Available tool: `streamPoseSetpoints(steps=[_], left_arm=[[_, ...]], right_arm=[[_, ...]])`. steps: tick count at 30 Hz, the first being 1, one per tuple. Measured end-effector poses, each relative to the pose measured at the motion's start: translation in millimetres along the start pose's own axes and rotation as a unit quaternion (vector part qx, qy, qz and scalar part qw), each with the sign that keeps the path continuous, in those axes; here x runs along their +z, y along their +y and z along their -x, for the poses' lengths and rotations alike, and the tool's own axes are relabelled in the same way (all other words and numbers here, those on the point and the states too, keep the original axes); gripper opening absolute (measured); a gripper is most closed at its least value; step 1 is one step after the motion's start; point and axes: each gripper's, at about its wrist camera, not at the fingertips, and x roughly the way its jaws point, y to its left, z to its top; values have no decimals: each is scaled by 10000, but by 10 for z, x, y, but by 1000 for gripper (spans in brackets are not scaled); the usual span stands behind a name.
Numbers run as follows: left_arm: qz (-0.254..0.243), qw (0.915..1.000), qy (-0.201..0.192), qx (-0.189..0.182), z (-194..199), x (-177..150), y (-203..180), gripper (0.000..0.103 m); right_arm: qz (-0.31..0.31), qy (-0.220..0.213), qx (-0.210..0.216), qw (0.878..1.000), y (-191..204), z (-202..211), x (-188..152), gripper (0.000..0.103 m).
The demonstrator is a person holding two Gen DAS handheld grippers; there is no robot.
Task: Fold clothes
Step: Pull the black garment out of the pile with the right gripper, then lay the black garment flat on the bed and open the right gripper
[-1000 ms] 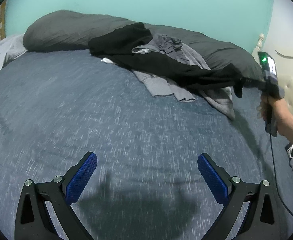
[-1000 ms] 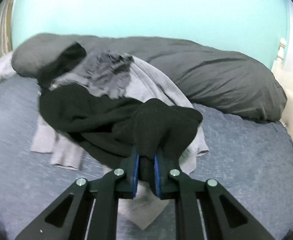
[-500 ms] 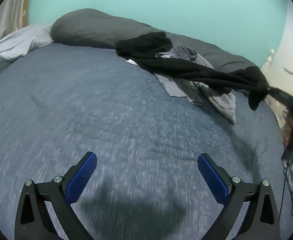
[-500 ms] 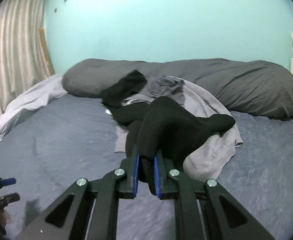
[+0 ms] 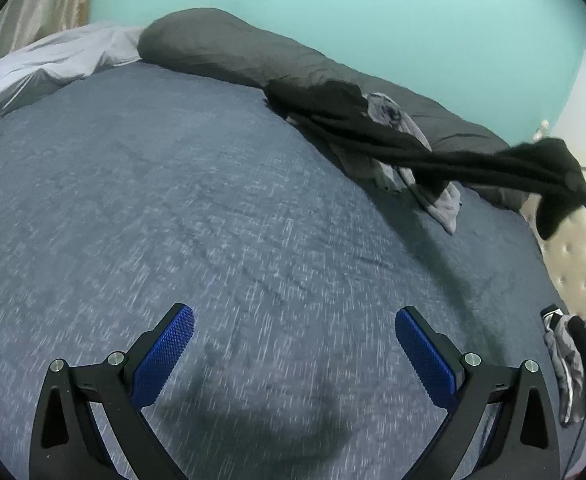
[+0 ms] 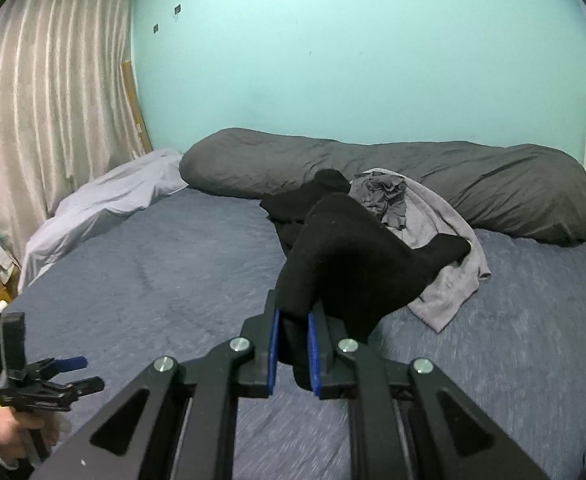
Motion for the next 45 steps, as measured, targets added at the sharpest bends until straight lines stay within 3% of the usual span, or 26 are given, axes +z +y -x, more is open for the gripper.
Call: streamPoseSetpoints(steps=[9, 14, 16, 21, 26, 32, 37, 39, 40, 45], left_arm=[[-48, 9999, -83, -97, 280, -259, 58, 103], [-30, 9999, -8, -98, 244, -350, 115, 103], [-71, 9999, -25, -88, 236, -348, 120, 103], [-60, 9999, -78, 27, 195, -338, 166, 103], [19, 10000, 67, 29, 43, -338, 191, 103], [-114, 9999, 55, 23, -46, -292, 89, 103], [-150, 9999, 11, 78, -100, -236, 65, 103], [-213, 9997, -26, 142, -113, -217, 45, 103], [-231, 9996, -38, 157, -121, -206, 37, 103], [-178, 9997, -7, 189, -166, -195, 79, 103]], right_arm=[[-261, -35, -25, 9996, 69, 925, -360, 11], [-407, 396, -366, 9977, -115, 1169, -756, 11], [-456, 842, -576, 9937, -226, 1070, -940, 12], [-549, 1456, -878, 9839, -415, 828, -1256, 14], [-731, 1804, -1028, 9755, -515, 661, -1418, 19], [-970, 1944, -1758, 9602, -700, 648, -1453, 24], [-1012, 1761, -1632, 9655, -755, 550, -1434, 32], [-934, 1797, -1476, 9681, -677, 368, -1433, 48], [-873, 1837, -1426, 9687, -627, 259, -1433, 63], [-348, 2106, -964, 9722, -229, -399, -1446, 65]])
